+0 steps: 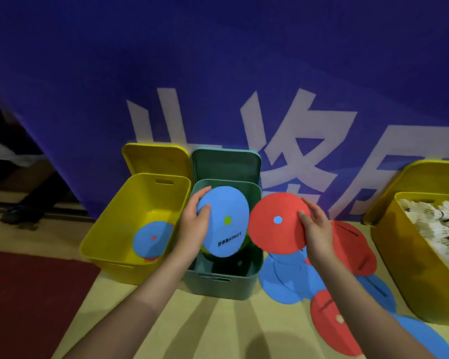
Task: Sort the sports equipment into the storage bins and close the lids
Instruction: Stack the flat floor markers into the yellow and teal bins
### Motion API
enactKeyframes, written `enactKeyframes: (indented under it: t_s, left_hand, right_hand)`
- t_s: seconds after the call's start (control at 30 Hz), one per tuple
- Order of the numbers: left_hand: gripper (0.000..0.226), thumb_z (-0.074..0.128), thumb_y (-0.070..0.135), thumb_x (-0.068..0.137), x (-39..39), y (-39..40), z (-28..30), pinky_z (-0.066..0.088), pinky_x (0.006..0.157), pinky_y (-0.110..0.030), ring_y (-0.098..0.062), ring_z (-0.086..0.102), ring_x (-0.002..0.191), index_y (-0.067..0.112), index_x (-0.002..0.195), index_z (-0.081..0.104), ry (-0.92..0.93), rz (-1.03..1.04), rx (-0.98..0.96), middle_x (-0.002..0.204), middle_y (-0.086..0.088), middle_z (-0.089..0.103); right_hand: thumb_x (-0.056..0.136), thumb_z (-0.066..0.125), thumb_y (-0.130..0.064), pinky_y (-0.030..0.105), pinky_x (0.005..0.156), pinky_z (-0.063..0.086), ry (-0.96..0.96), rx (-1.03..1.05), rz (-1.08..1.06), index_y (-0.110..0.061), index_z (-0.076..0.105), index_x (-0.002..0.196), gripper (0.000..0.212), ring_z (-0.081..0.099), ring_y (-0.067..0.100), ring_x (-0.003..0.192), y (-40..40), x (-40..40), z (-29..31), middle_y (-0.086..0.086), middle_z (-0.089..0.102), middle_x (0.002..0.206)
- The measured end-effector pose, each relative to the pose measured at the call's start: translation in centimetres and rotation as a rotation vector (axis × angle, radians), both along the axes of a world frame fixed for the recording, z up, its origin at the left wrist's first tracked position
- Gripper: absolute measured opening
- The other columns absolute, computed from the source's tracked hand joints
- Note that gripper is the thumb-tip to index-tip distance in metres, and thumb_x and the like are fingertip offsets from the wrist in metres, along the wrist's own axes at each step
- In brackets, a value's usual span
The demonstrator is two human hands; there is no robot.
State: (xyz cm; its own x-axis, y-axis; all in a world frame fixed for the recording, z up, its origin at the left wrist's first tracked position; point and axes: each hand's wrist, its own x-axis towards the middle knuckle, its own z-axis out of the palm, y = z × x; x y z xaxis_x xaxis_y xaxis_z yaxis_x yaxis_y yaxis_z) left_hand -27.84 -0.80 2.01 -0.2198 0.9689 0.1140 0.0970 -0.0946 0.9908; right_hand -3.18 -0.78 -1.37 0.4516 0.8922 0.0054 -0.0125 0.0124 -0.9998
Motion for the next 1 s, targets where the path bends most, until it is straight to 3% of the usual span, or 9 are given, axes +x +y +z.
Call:
enactKeyframes:
  t_s: [0.07,0.17,0.27,0.37,0.5,0.63,0.8,0.9,1.0]
  left_hand:
    - [0.039,0.044,0.005,0.093,-3.4,0.6,0.3,0.052,0.076,-0.018,-0.007,0.057,0.103,0.033,0.116,0.058,-0.002,0.007,0.018,0.116,0.012,0.059]
    - [0.036,0.045,0.008,0.093,-8.6,1.5,0.2,0.054,0.075,-0.025,-0.008,0.059,0.101,0.034,0.113,0.060,-0.034,0.025,0.008,0.111,0.015,0.061]
    - [0.036,0.044,0.006,0.093,-13.8,2.5,-0.4,0.052,0.076,-0.027,-0.010,0.059,0.099,0.032,0.114,0.060,-0.060,0.087,-0.002,0.112,0.010,0.061]
    - [0.038,0.043,0.005,0.092,-18.7,4.0,-1.5,0.049,0.077,-0.031,-0.008,0.058,0.088,0.030,0.116,0.058,-0.062,0.141,-0.038,0.108,0.008,0.060]
    - [0.037,0.043,0.002,0.090,-24.2,7.0,-3.5,0.046,0.069,-0.031,-0.010,0.055,0.083,0.021,0.119,0.057,0.068,0.138,-0.172,0.112,-0.001,0.057]
    - [0.041,0.040,0.000,0.088,-26.1,11.0,-6.6,0.037,0.057,-0.030,-0.020,0.053,0.073,0.021,0.121,0.053,0.178,0.040,-0.348,0.105,-0.005,0.056]
    - [0.048,0.036,-0.003,0.085,-25.8,15.0,-12.6,0.027,0.048,-0.029,-0.019,0.040,0.051,0.022,0.122,0.053,0.237,-0.040,-0.570,0.081,-0.009,0.058]
    - [0.050,0.033,-0.004,0.084,-25.7,16.0,-15.6,0.023,0.047,-0.029,-0.020,0.035,0.049,0.020,0.122,0.054,0.240,-0.045,-0.666,0.070,-0.010,0.052]
    - [0.050,0.032,-0.005,0.084,-25.4,16.8,-17.6,0.023,0.048,-0.028,-0.021,0.037,0.052,0.021,0.121,0.054,0.263,-0.052,-0.703,0.073,-0.011,0.052]
  right_hand:
    - [0.093,0.054,-0.011,0.025,0.077,0.044,0.006,0.007,-0.024,-0.023,0.058,0.123,0.033,0.056,0.015,0.097,0.6,-3.6,0.2,0.002,0.057,0.116]
    - [0.093,0.052,-0.006,0.020,0.070,0.044,0.037,0.014,-0.053,-0.017,0.057,0.124,0.033,0.055,0.011,0.087,1.3,-8.3,0.3,0.004,0.057,0.112]
    - [0.093,0.052,-0.007,0.028,0.081,0.044,0.022,0.003,-0.061,-0.017,0.058,0.122,0.031,0.054,0.018,0.097,2.2,-12.3,-0.1,0.007,0.058,0.117]
    - [0.093,0.052,-0.008,0.026,0.081,0.041,0.013,-0.001,-0.057,-0.017,0.058,0.122,0.031,0.053,0.017,0.100,3.1,-15.8,-0.5,0.004,0.057,0.118]
    - [0.093,0.051,-0.006,0.030,0.088,0.042,0.009,0.010,-0.061,-0.016,0.059,0.120,0.030,0.053,0.018,0.106,4.4,-20.6,-1.2,0.003,0.057,0.118]
    - [0.092,0.051,-0.004,0.027,0.083,0.041,0.015,0.005,-0.072,-0.014,0.059,0.118,0.029,0.054,0.018,0.103,6.0,-23.5,-1.5,0.005,0.058,0.117]
    - [0.093,0.050,-0.004,0.016,0.069,0.041,0.021,-0.027,-0.134,-0.012,0.059,0.120,0.029,0.052,0.016,0.100,7.4,-25.0,-1.7,0.003,0.057,0.114]
    - [0.093,0.051,-0.004,0.012,0.068,0.041,-0.012,-0.060,-0.150,-0.014,0.059,0.118,0.028,0.053,0.014,0.098,7.9,-25.5,-2.2,0.002,0.058,0.112]
    - [0.093,0.051,-0.002,0.006,0.067,0.042,-0.035,-0.073,-0.153,-0.013,0.059,0.118,0.029,0.054,0.009,0.093,8.4,-25.7,-2.8,0.000,0.058,0.108]
